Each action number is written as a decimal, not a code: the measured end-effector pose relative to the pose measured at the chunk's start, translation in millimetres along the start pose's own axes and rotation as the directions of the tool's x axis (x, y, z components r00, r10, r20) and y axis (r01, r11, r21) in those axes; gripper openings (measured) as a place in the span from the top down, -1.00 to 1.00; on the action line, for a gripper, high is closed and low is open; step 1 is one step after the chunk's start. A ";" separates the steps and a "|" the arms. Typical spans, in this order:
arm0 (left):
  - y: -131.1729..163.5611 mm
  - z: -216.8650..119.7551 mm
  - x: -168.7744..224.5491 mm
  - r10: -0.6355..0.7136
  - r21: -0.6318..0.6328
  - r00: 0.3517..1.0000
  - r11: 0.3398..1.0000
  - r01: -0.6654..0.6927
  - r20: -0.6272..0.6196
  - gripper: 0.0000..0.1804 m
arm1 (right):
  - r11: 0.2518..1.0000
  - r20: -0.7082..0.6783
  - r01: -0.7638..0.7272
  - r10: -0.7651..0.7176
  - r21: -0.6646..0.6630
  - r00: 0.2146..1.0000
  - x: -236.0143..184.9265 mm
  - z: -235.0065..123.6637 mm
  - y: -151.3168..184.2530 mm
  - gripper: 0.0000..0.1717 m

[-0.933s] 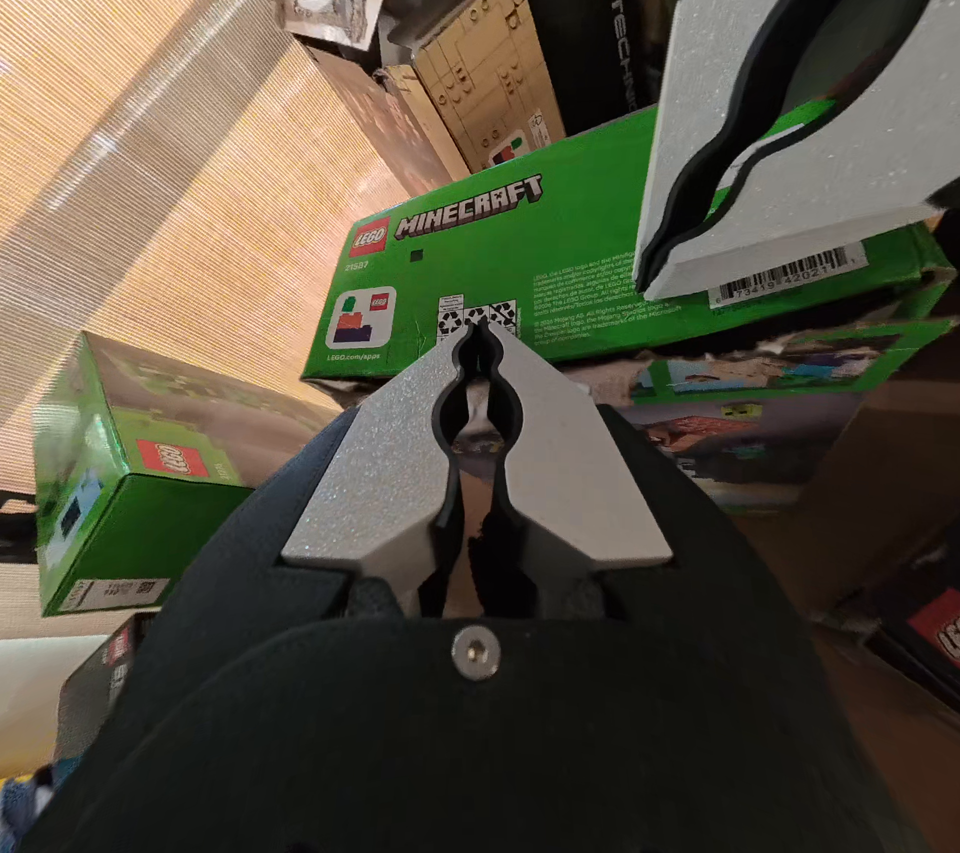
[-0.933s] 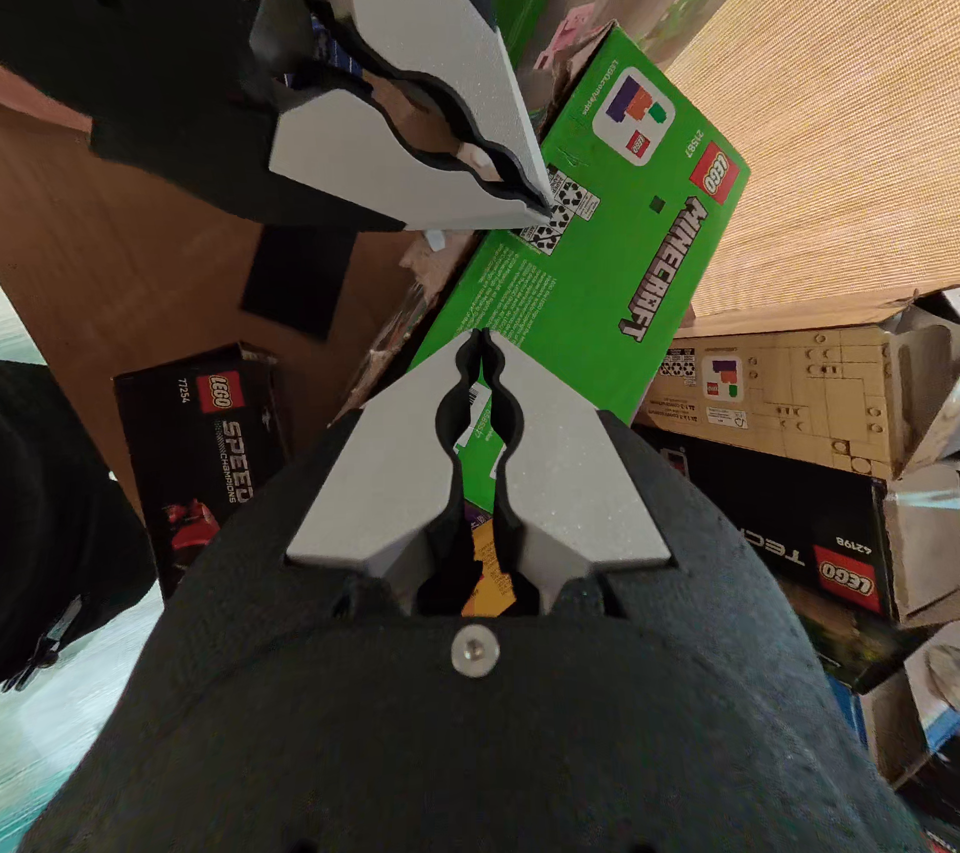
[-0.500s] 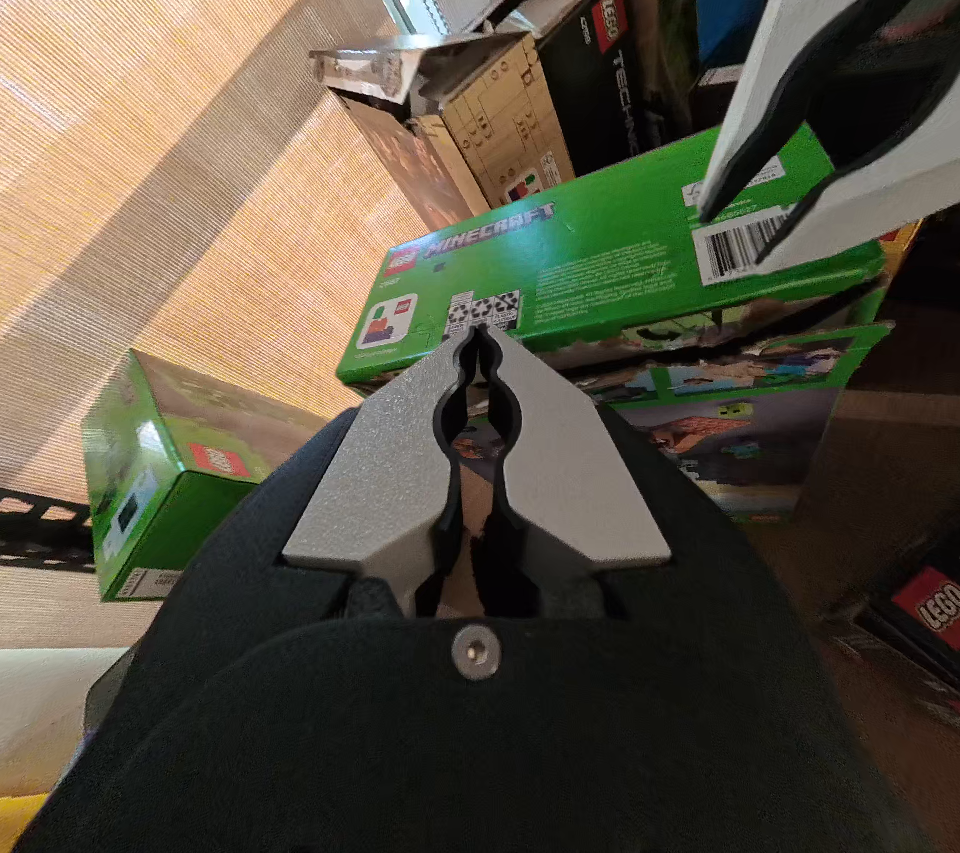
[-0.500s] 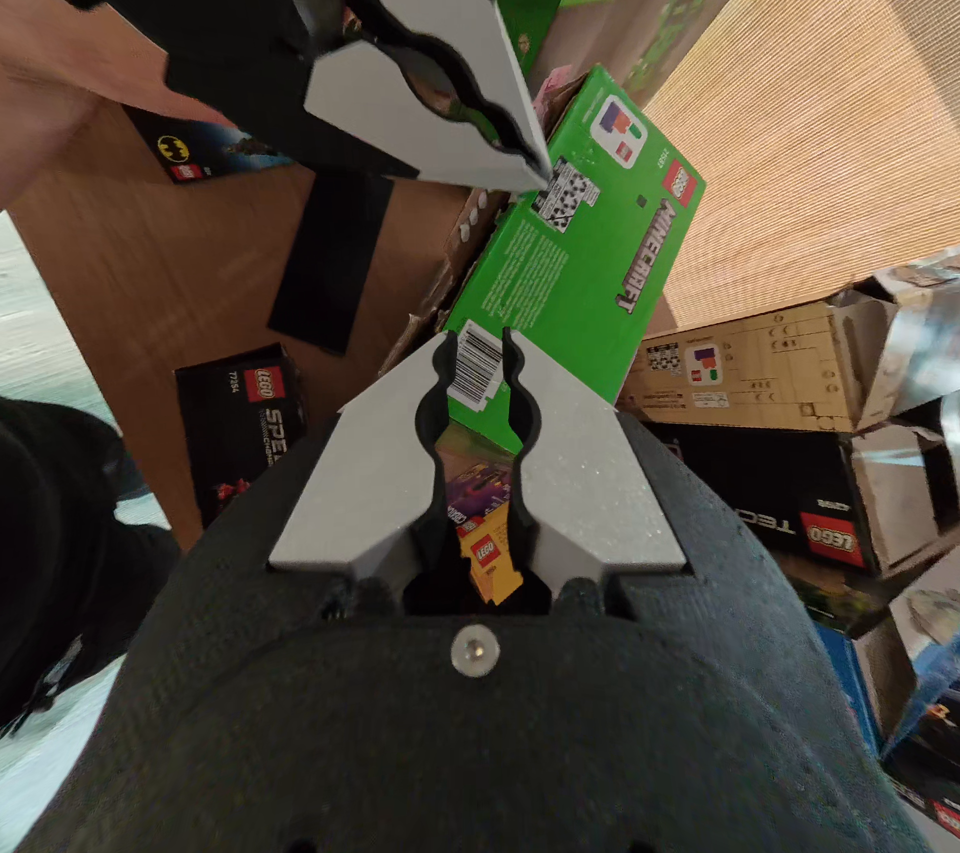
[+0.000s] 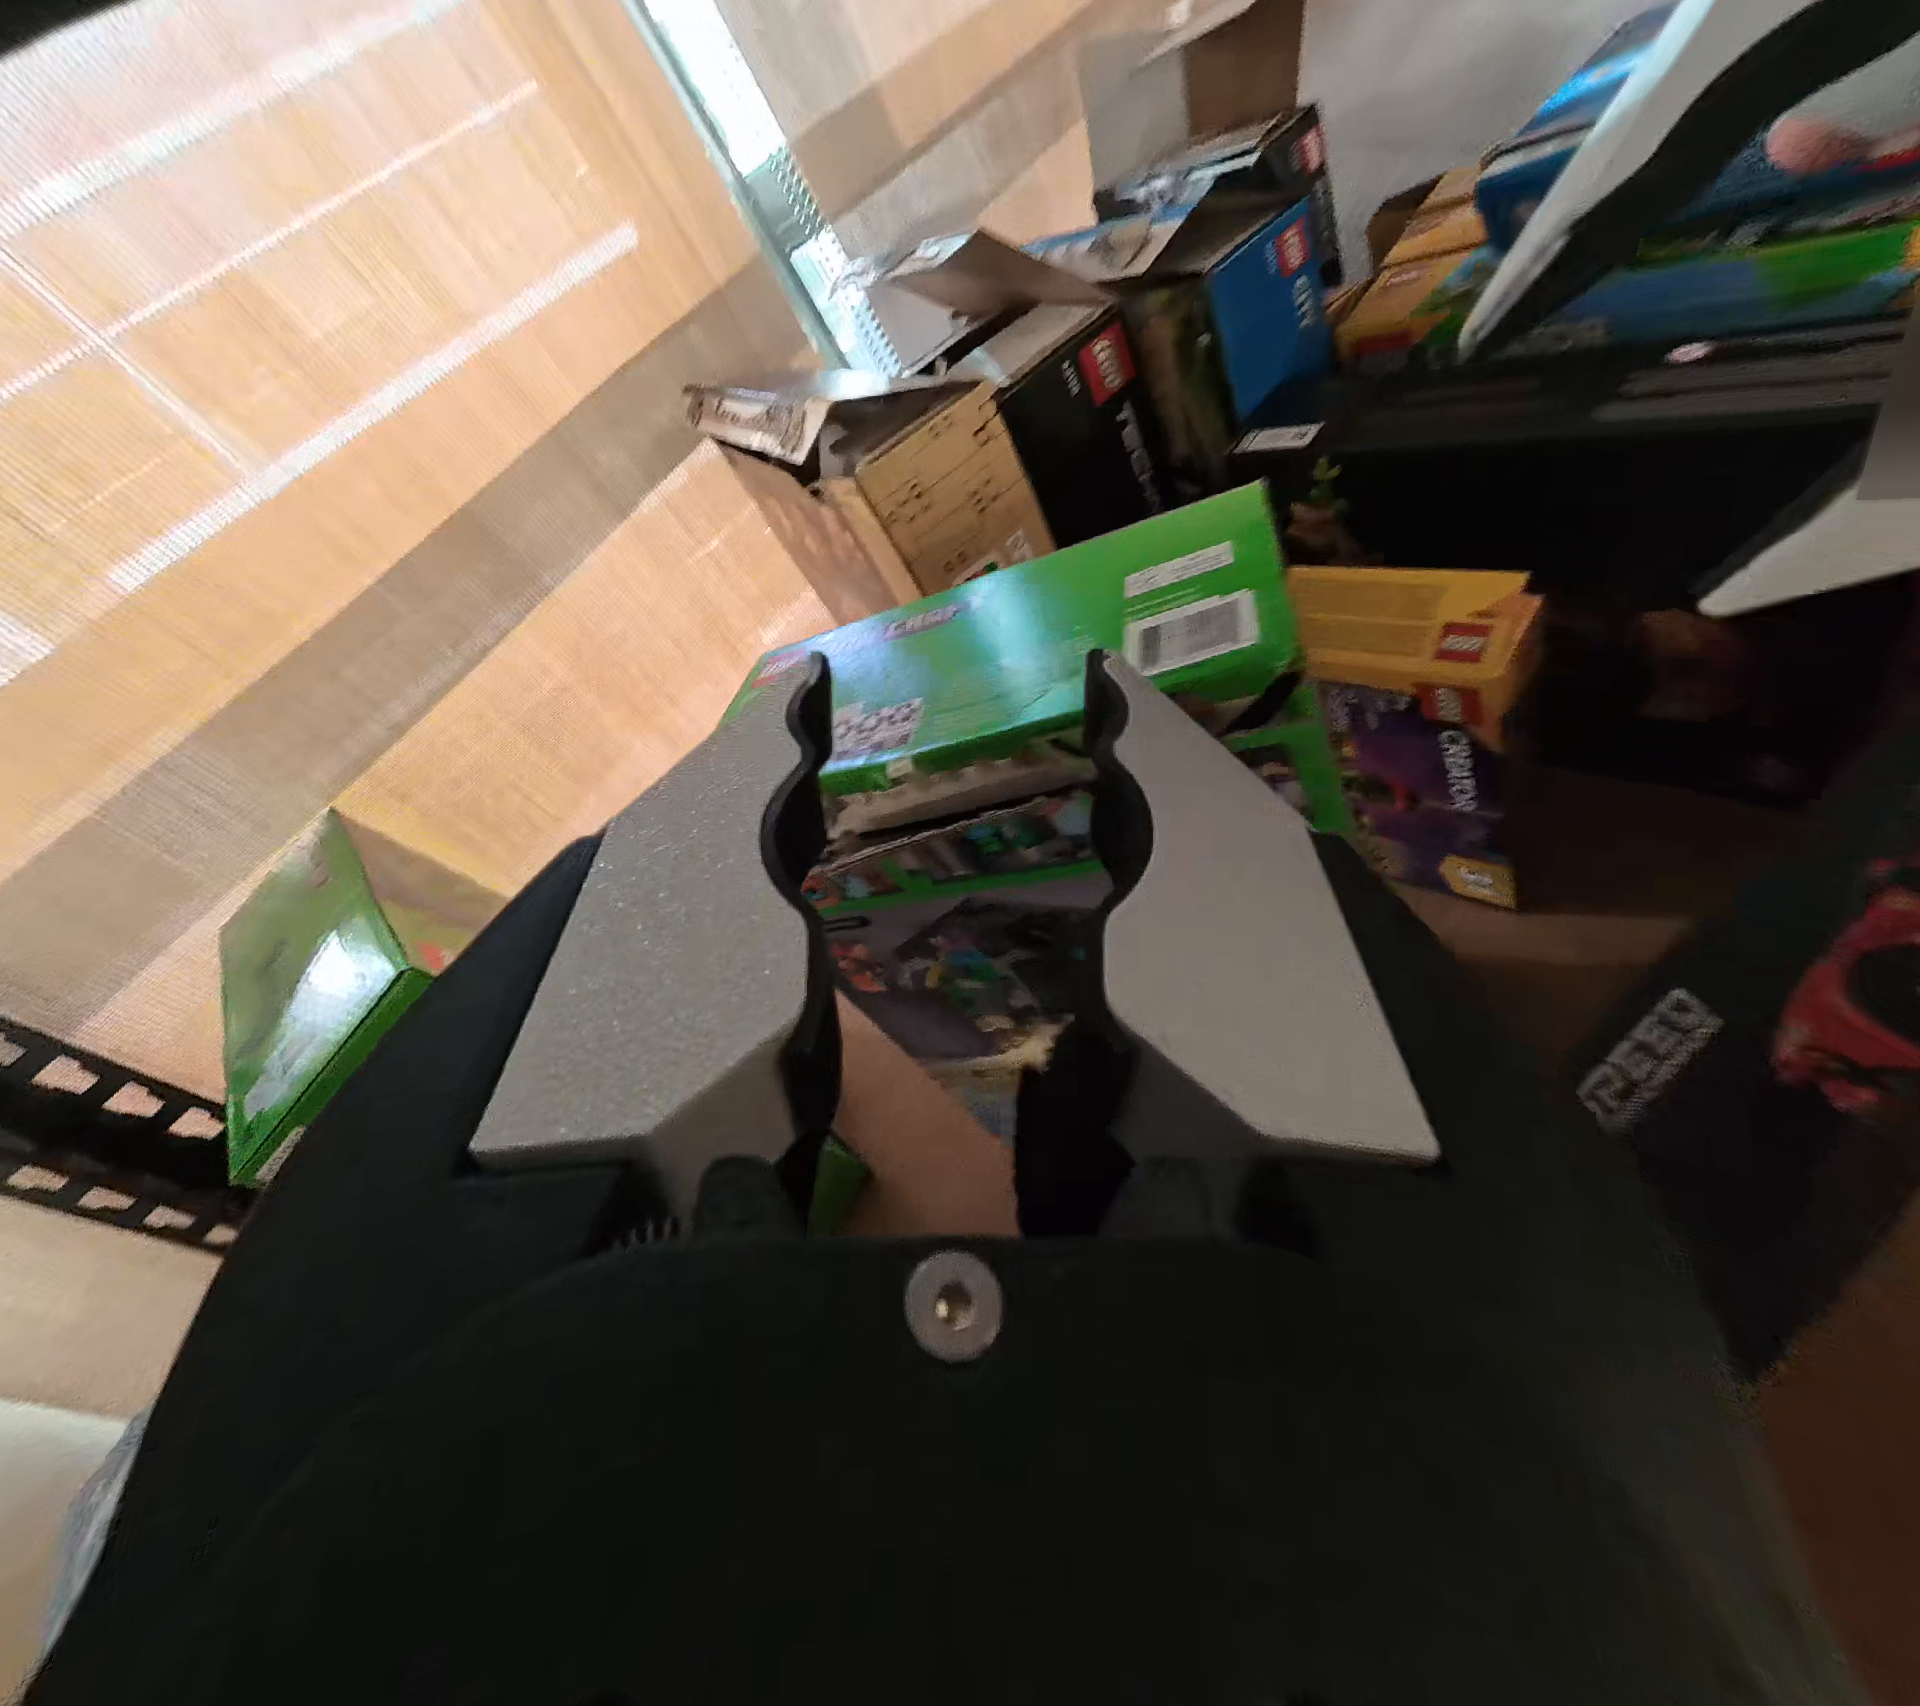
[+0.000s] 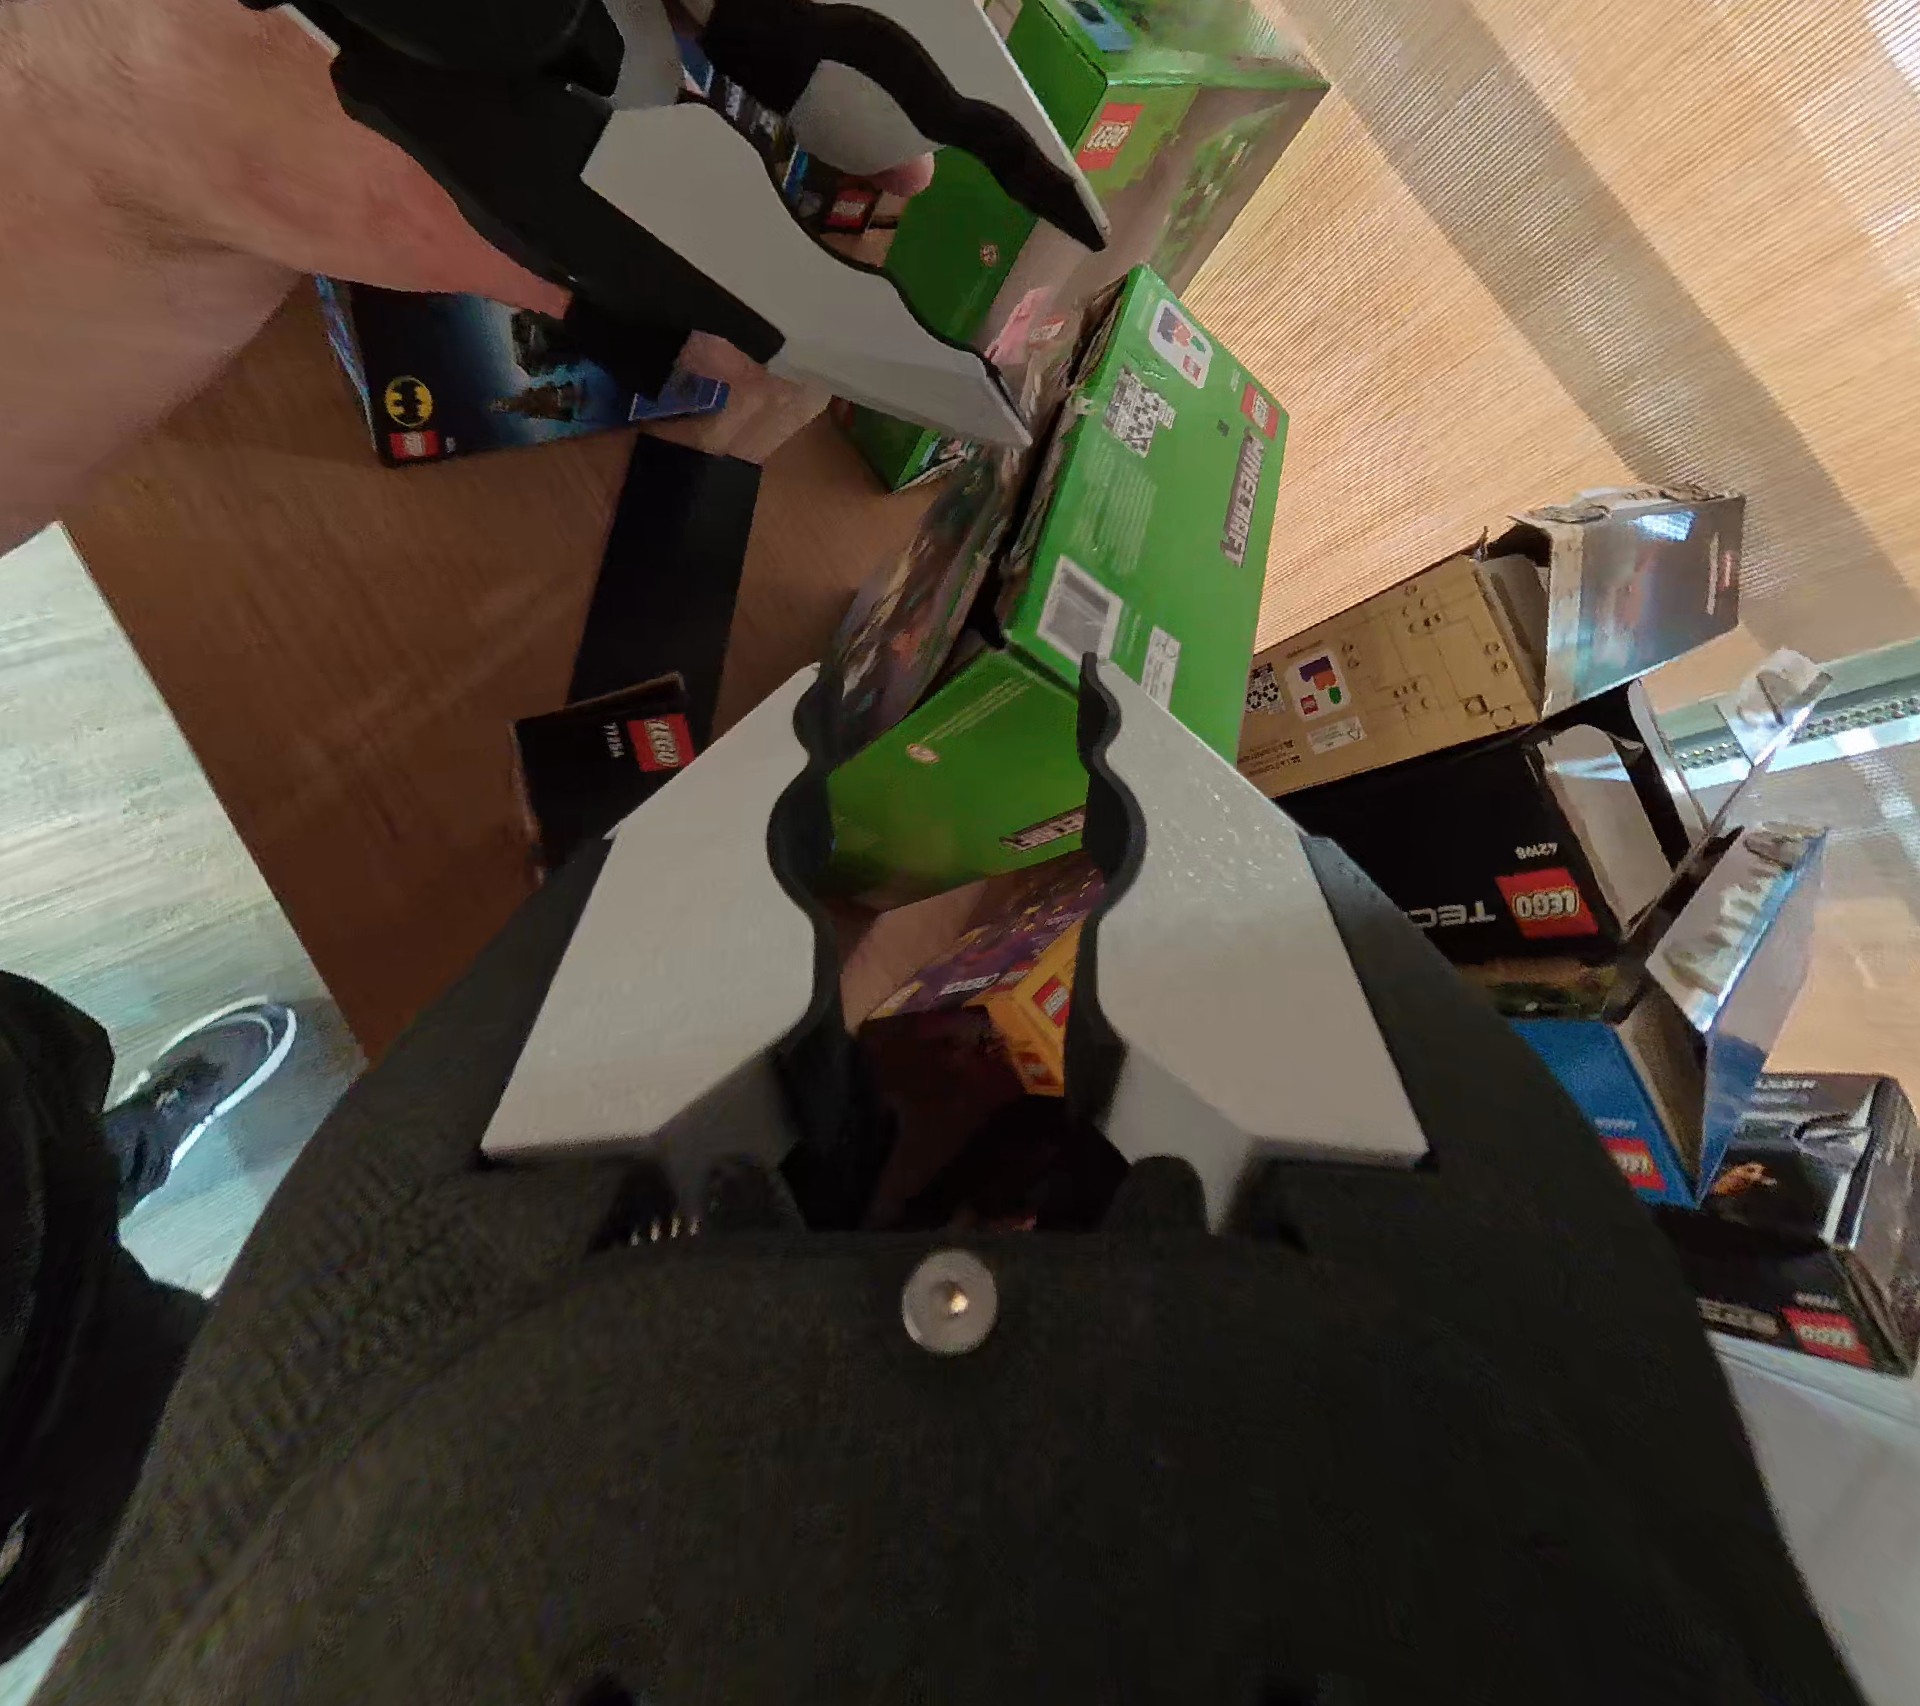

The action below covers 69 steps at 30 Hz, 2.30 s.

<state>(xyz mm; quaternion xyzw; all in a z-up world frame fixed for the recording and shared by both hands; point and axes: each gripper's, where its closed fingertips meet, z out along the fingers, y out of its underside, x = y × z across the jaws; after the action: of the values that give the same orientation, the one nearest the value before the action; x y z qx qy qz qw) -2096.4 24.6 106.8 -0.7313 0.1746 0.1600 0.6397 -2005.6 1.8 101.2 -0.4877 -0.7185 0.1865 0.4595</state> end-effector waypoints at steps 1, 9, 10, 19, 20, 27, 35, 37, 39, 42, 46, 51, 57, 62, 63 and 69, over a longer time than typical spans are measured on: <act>-5.1 -3.9 6.3 -0.001 0.024 1.000 1.000 0.001 -0.013 0.43 | 1.000 -0.010 -0.009 0.009 0.020 1.000 -5.2 -6.5 1.6 0.49; -51.7 -47.4 65.2 -0.053 0.292 0.976 0.950 0.114 -0.210 0.12 | 0.968 -0.130 -0.143 0.172 0.207 0.976 -43.1 -83.8 29.5 0.28; -57.4 -52.9 71.6 -0.065 0.324 0.970 0.935 0.142 -0.235 0.10 | 0.956 -0.128 -0.171 0.206 0.240 0.970 -50.1 -95.2 34.7 0.24; -52.9 -78.2 105.2 -0.113 0.357 0.931 0.902 0.243 -0.346 -0.26 | 0.815 -0.213 -0.394 0.514 0.425 0.831 -83.1 -176.0 112.4 0.04; -50.0 -82.0 107.1 -0.120 0.353 0.929 0.902 0.249 -0.349 -0.25 | 0.810 -0.212 -0.404 0.523 0.425 0.825 -85.0 -179.3 119.4 0.03; -60.1 -131.2 109.3 -0.279 0.391 0.809 0.764 0.513 -0.517 -0.24 | 0.605 0.005 -0.435 0.580 0.668 0.815 -83.9 -227.0 124.5 -0.01; -74.1 -138.2 127.0 -0.294 0.427 0.853 0.766 0.480 -0.431 -0.06 | 0.383 0.231 -0.555 0.630 0.738 0.741 -77.2 -288.3 190.0 -0.06; -55.8 -114.8 144.3 -0.231 0.340 0.929 0.883 0.325 -0.289 -0.12 | 0.452 0.184 -0.566 0.646 0.690 0.741 -82.4 -278.0 210.2 -0.06; -34.0 -94.9 160.3 -0.155 0.230 0.964 0.952 0.204 -0.215 -0.14 | 0.500 0.166 -0.584 0.651 0.640 0.741 -89.9 -265.0 226.0 -0.06; 1.5 -69.8 193.2 0.067 0.049 0.978 0.997 -0.058 -0.197 -0.10 | 0.581 0.153 -0.602 0.638 0.548 0.755 -105.7 -238.7 243.9 -0.06; 16.1 -33.5 249.6 0.276 -0.082 0.898 0.943 -0.322 -0.343 -0.09 | 0.632 0.208 -0.617 0.599 0.470 0.773 -131.5 -216.5 251.1 -0.04; 43.4 9.3 276.7 0.350 -0.285 0.768 0.781 -0.555 -0.536 -0.05 | 0.660 0.269 -0.620 0.562 0.424 0.782 -157.4 -207.2 254.9 -0.03; 68.7 29.8 265.1 0.233 -0.403 0.726 0.704 -0.585 -0.647 -0.07 | 0.685 0.295 -0.613 0.538 0.393 0.790 -179.7 -207.9 267.8 -0.02; 107.1 29.7 269.6 0.128 -0.470 0.659 0.601 -0.646 -0.741 0.04 | 0.662 0.324 -0.647 0.560 0.378 0.763 -185.3 -208.3 281.8 0.00; 106.3 30.5 270.7 0.126 -0.458 0.652 0.613 -0.644 -0.748 0.05 | 0.655 0.329 -0.654 0.565 0.378 0.757 -185.6 -207.2 284.1 0.01; 97.6 14.5 275.0 0.137 -0.386 0.619 0.674 -0.631 -0.773 0.18 | 0.642 0.352 -0.686 0.589 0.342 0.727 -183.9 -183.0 279.6 -0.01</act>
<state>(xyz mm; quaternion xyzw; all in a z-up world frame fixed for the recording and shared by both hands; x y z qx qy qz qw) -1897.3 13.2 -106.7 -0.8434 0.4980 0.0671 0.1901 -1684.7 -64.4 -94.1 -0.5678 -0.4789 0.5476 0.3853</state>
